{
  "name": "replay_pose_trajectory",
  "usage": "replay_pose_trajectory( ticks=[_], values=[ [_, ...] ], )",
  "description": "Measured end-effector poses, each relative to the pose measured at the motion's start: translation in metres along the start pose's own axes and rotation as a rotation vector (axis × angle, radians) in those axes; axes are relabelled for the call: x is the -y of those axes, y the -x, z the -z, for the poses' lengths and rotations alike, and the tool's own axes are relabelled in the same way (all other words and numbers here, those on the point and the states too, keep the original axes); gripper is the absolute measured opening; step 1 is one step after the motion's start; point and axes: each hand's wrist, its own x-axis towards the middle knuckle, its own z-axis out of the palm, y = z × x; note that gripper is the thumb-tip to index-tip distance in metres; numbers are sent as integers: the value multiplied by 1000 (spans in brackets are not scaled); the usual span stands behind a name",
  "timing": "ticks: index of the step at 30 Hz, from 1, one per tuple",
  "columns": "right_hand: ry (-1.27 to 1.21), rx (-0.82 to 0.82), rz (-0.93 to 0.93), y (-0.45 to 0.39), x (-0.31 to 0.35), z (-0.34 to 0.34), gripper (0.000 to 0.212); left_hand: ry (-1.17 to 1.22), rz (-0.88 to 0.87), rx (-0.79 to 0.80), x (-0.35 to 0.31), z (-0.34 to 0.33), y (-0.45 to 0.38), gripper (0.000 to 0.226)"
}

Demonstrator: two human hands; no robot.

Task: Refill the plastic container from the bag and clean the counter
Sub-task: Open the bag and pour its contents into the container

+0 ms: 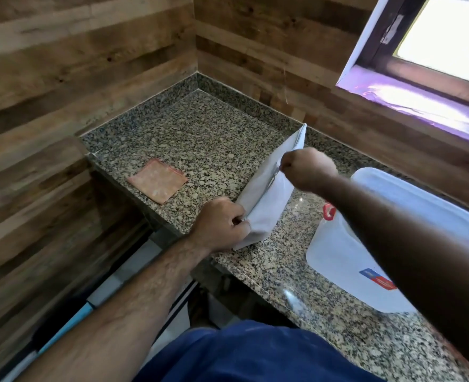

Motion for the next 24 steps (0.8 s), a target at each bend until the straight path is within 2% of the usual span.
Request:
replay_pose_trajectory(
  ticks=[5,10,15,18,19,21,24],
  values=[
    [34,-10,-221,-69,-33,16,32,5,-98,203,3,13,-21,32],
    [-119,-54,-463,-116,-63,34,32,12,-161,324,16,7,-31,35],
    [-268,-121,-568,-145,-69,26,31,30,-256,463,28,7,-49,42],
    [-221,-228,-592,-151,-67,11,33,22,-304,592,31,14,-65,52],
    [-188,-258,-602,-148,-65,8,40,26,-281,629,32,16,-71,58],
    [-179,-286,-655,-139,-58,5,70,95,-215,646,38,19,-85,63],
    [-246,-274,-754,-119,-40,-3,97,325,-96,585,48,20,-109,55]
  ],
)
